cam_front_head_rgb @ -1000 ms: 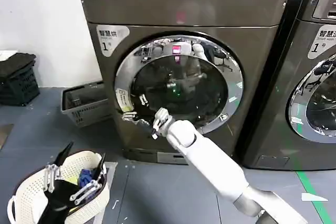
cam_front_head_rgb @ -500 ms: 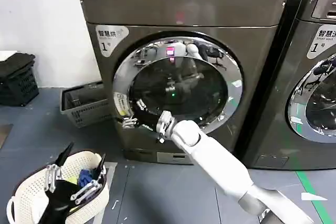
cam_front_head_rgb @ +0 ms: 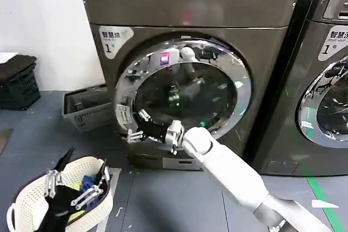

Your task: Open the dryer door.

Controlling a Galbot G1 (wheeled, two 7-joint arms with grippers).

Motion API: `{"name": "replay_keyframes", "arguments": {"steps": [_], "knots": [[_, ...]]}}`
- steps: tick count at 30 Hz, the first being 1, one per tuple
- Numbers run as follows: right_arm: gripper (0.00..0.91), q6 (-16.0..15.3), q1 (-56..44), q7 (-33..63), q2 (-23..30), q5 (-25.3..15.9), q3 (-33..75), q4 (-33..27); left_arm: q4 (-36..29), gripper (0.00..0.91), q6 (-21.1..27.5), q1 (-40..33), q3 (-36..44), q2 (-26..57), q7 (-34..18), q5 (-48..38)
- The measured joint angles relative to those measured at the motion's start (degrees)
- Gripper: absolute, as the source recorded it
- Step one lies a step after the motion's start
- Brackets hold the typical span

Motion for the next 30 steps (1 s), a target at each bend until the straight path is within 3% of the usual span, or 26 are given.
{"name": "replay_keyframes", "arguments": {"steps": [12, 30], "knots": [[0.907, 3.7, -1.1, -9.9, -4.3, 6.4, -0.1, 3.7, 2.9, 0.907, 3.7, -3.9, -4.7, 2.0, -0.2, -3.4], [0.907, 4.0, -1.9, -26.9, -7.6, 12.8, 2.5, 5.2, 5.3, 0.907, 7.0, -7.5, -5.6, 4.9, -0.3, -4.5]]}}
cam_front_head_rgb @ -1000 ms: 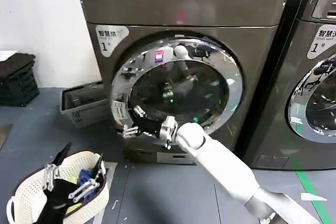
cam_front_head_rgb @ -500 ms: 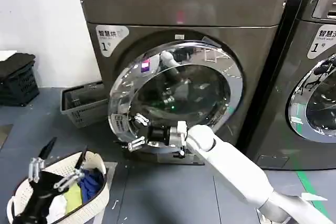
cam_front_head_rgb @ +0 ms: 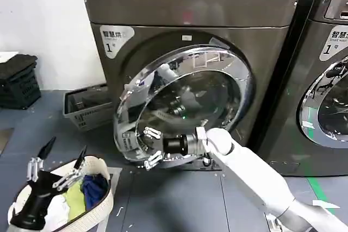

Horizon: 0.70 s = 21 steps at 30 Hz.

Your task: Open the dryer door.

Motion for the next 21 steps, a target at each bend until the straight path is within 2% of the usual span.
{"name": "replay_keyframes", "arguments": {"steps": [21], "knots": [[0.907, -0.4, -1.1, -15.7, -2.9, 3.7, 2.6, 1.8, 3.7, 0.907, 3.9, -4.2, 0.6, 5.2, -0.7, -2.3]]}}
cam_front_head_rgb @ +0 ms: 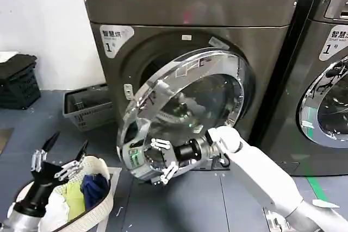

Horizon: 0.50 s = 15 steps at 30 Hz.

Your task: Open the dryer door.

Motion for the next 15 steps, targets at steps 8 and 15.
{"name": "replay_keyframes", "arguments": {"steps": [8, 15], "knots": [[0.907, -0.2, -0.3, -2.3, -1.7, 1.3, 0.6, 1.8, 1.9, 0.907, 0.8, -1.6, 1.9, 3.0, -0.6, 0.5], [0.907, -0.3, -1.3, -3.2, -3.7, 1.7, 1.8, 4.0, 3.4, 0.907, 1.6, -3.4, 5.4, 6.3, -0.6, 1.1]]}}
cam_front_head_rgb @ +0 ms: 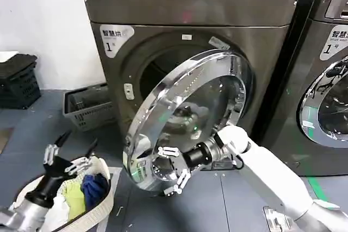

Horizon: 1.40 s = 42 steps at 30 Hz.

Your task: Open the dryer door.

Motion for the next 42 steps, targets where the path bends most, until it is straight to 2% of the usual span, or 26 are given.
{"name": "replay_keyframes", "arguments": {"steps": [13, 17, 30, 42], "knots": [[0.907, 0.1, -3.0, -0.5, -2.7, 0.7, 1.0, 2.3, 3.9, 0.907, 0.4, -3.7, 5.2, 5.3, 0.2, -0.6], [0.907, 0.2, -3.5, -0.2, -3.5, 0.9, 7.5, 2.2, 5.3, 0.907, 0.6, -5.2, 6.1, 6.3, 0.1, -1.2], [0.907, 0.4, -5.3, 0.1, -4.8, 0.2, 11.4, 1.7, 9.6, 0.907, 0.9, -10.7, 9.7, 9.1, 1.0, -2.3], [0.907, 0.3, -11.2, 0.0, -8.7, 0.2, 18.8, 4.2, 12.8, 0.907, 0.5, -14.5, 12.2, 10.8, 1.9, -3.7]]}}
